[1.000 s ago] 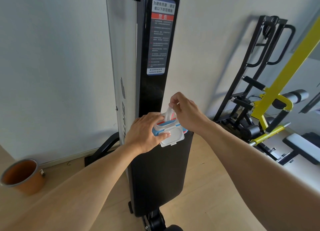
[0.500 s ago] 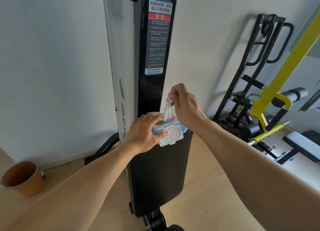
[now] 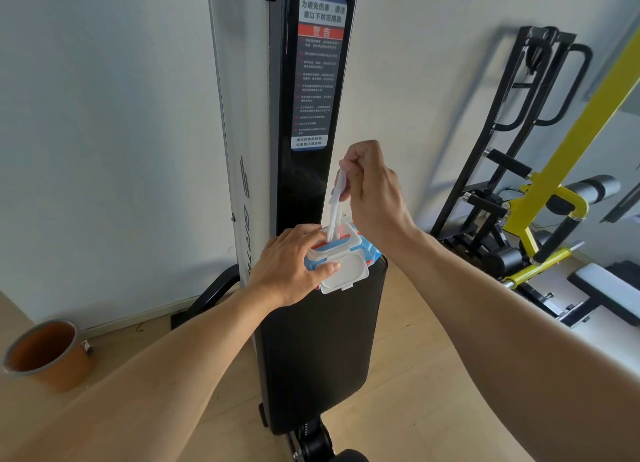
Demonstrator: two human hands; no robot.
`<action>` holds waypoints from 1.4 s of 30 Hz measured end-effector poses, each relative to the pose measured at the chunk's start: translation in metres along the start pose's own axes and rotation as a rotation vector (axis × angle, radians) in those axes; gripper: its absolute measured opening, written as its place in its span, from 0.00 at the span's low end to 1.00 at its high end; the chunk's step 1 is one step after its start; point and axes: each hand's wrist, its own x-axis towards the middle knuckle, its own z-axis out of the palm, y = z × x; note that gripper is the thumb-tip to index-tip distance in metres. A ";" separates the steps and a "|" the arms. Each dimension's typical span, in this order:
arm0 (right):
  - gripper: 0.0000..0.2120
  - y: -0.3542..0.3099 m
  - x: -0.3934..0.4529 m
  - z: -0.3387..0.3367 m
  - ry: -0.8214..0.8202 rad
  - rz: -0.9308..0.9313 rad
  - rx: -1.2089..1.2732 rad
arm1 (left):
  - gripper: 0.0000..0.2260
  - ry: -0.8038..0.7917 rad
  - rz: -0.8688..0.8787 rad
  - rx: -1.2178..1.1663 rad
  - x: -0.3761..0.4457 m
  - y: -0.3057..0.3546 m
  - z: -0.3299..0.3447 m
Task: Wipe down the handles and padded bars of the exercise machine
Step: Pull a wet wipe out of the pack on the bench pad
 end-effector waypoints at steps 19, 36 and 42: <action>0.13 0.001 -0.002 -0.023 -0.598 0.105 -0.841 | 0.24 0.015 0.008 0.012 0.000 0.001 0.000; 0.08 -0.018 -0.005 -0.024 -0.108 -0.092 -0.613 | 0.24 0.024 0.007 -0.003 0.000 0.001 -0.001; 0.09 -0.019 0.003 -0.025 0.075 0.092 -0.266 | 0.23 0.029 0.015 -0.004 -0.001 0.001 -0.001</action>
